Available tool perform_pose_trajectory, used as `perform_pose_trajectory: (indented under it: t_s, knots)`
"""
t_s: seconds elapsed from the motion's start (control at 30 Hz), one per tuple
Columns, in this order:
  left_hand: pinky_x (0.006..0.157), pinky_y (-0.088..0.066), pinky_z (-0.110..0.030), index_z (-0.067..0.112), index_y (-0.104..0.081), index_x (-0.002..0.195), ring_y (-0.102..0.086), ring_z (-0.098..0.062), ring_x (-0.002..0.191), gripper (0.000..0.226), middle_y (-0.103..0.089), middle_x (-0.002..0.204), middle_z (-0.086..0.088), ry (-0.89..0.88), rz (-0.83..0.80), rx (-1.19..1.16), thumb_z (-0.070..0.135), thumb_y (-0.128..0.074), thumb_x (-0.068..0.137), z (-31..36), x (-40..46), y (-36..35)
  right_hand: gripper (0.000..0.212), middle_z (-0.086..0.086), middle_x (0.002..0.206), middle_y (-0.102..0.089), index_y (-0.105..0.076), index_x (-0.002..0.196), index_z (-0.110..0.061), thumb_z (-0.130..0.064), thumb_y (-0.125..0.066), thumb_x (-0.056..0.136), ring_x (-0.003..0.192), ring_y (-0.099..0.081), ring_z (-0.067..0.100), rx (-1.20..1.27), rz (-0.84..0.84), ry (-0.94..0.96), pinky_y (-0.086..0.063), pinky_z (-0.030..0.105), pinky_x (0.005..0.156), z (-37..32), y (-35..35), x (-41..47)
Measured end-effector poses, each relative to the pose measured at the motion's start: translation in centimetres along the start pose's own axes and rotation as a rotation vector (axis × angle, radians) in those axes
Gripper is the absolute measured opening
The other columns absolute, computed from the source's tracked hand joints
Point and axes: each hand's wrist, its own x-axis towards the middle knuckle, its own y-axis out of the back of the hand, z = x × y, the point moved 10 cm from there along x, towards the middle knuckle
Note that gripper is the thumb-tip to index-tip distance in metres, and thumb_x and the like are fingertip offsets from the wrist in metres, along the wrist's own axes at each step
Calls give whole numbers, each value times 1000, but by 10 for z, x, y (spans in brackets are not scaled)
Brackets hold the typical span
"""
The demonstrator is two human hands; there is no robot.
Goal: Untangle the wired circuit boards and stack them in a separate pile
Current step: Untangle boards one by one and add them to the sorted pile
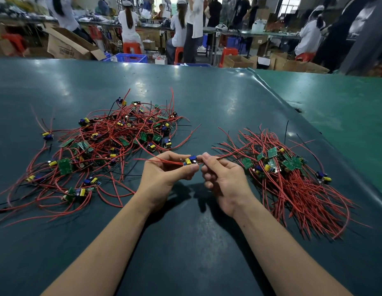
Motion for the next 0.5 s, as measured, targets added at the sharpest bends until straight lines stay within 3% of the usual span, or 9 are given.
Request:
perform_pose_trajectory:
  t_s: [0.23, 0.5]
  knots:
    - [62, -52, -23, 2, -69, 85, -61, -17, 61, 28, -70, 70, -7, 10, 12, -31, 7, -81, 60, 0, 1, 2, 26, -2, 61, -60, -73, 88, -5, -20, -55, 99, 46, -47, 8, -107, -36, 59, -33, 18, 37, -10, -1, 0]
    - [63, -52, -24, 11, -73, 79, -62, -19, 62, 23, -69, 70, -9, 4, 29, -35, 12, -84, 59, 0, 2, 6, 28, -4, 54, -56, -75, 72, -12, -22, -63, 96, 42, -44, 6, -115, 158, 192, -32, 18, 34, -26, 23, -2]
